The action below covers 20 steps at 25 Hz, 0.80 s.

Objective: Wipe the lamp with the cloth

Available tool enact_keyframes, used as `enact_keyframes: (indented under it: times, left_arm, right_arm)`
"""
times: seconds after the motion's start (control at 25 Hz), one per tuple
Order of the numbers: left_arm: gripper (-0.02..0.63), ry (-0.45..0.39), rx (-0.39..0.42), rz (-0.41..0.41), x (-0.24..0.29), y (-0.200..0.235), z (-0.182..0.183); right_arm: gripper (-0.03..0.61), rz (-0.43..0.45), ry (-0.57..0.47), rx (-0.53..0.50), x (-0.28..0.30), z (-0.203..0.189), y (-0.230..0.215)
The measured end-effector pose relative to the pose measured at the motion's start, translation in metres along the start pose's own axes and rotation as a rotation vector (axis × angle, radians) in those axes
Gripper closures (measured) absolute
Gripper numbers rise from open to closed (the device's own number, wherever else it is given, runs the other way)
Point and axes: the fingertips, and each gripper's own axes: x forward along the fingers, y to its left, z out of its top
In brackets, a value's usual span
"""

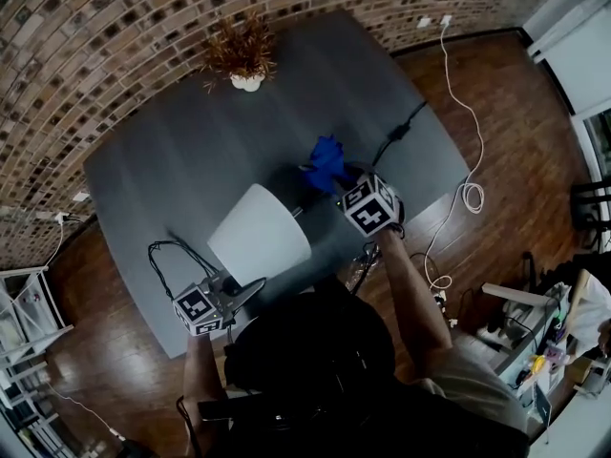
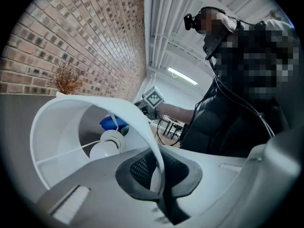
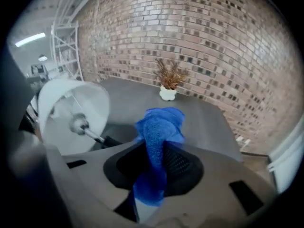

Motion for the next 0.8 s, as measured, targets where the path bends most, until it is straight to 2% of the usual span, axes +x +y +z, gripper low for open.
enact_keyframes:
  times: [0.04,0.12,0.16,0.2,0.24,0.32,0.44,0.6,0.68,0.8]
  left_arm:
    - [0.612,0.002,0.001,0.000,0.000,0.000,-0.001]
    - [0.612,0.006,0.008,-0.001,0.000,-0.002,-0.003]
    - [0.612,0.010,0.013,-0.001,0.001,-0.002,-0.003]
    - [0.612,0.016,0.018,0.000,0.002,-0.003,-0.004]
    - [0.612,0.023,0.022,0.001,0.002,-0.004,-0.005]
    - [0.612,0.031,0.029,0.006,0.003,-0.005,-0.005]
    - [0.612,0.028,0.029,0.009,0.006,-0.006,-0.006]
    - [0.612,0.042,0.040,0.001,0.010,-0.007,-0.008]
    - [0.612,0.046,0.040,0.001,0.009,-0.008,-0.011]
    - [0.612,0.038,0.033,0.007,0.011,-0.010,-0.012]
  right_arm:
    - [0.483,0.135,-0.048,0.054,-0.004,0.014,0.022]
    - [0.483,0.478,-0.147,0.223,-0.010,0.041,0.080]
    - [0.483,0.609,-0.162,0.284,-0.009,0.048,0.108]
    - [0.483,0.678,-0.145,0.305,-0.003,0.046,0.129]
    - [0.483,0.688,-0.109,0.292,0.006,0.038,0.141]
    - [0.483,0.616,-0.050,0.246,0.023,0.019,0.139]
    - [0.480,0.512,-0.027,0.214,0.027,0.007,0.106]
    - [0.483,0.341,-0.034,0.157,0.022,0.017,0.052]
    - [0.482,0.338,-0.041,0.107,0.021,0.029,0.050]
    - [0.482,0.306,0.085,-0.055,0.039,0.014,0.057]
